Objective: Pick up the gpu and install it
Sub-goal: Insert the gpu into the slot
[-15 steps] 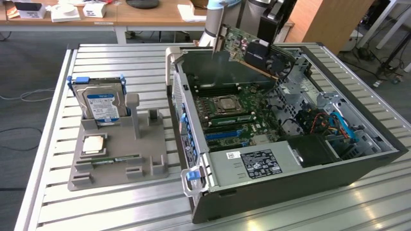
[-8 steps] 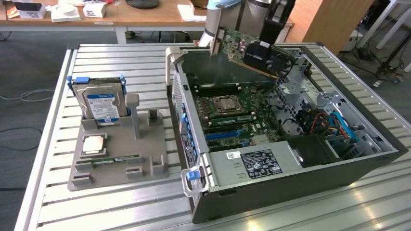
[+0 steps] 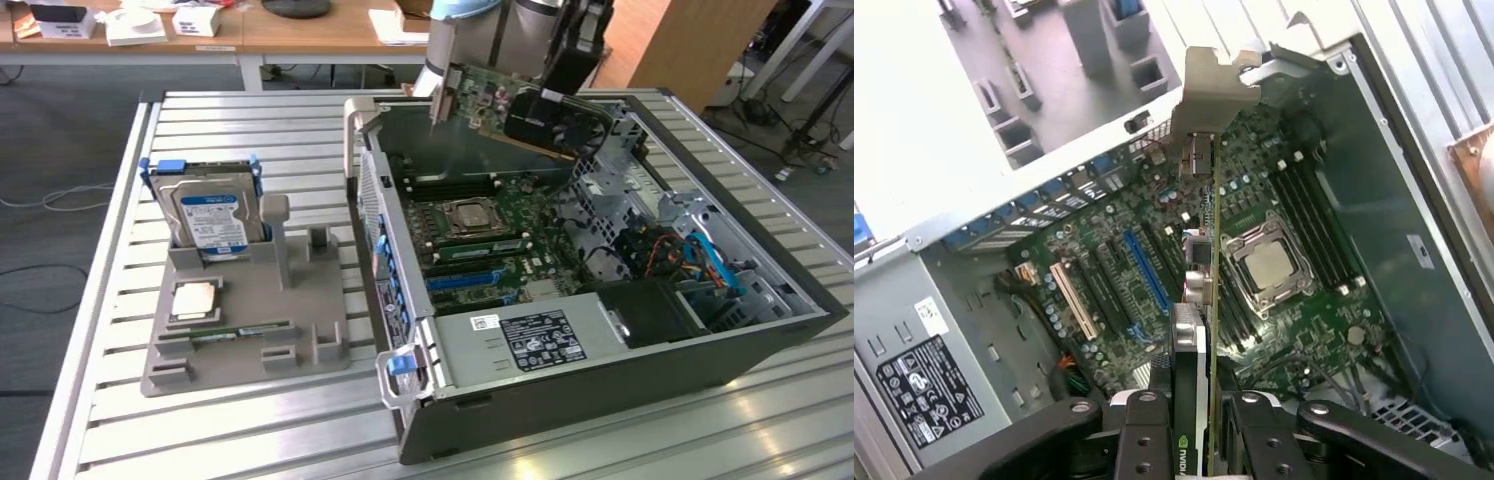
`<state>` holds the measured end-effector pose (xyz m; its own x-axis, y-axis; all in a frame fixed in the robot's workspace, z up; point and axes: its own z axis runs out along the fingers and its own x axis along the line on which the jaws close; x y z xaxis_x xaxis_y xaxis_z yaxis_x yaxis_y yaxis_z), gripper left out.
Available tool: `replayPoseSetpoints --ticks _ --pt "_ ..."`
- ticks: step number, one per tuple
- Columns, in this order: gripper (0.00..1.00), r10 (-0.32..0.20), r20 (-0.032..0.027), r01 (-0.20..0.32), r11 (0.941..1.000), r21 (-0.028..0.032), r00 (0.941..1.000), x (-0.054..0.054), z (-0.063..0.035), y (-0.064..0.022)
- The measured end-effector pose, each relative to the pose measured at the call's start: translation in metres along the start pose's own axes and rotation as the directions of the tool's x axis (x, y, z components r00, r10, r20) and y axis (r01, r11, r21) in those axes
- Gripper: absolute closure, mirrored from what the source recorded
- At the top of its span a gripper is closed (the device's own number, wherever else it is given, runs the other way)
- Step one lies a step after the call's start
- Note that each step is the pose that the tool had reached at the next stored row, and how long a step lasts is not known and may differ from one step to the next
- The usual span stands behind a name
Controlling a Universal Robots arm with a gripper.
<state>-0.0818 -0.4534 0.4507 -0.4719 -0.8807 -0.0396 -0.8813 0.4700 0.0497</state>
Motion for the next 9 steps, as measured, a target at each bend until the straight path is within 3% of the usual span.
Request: replayPoseSetpoints --ticks 4,9 --pt "0.73 -0.071 -0.0035 0.071 0.9975 -0.0029 0.9975 0.0 0.0008 0.0" --pt "0.73 -0.162 -0.0076 0.162 0.9868 -0.007 0.9868 0.0001 0.002 -0.0001"
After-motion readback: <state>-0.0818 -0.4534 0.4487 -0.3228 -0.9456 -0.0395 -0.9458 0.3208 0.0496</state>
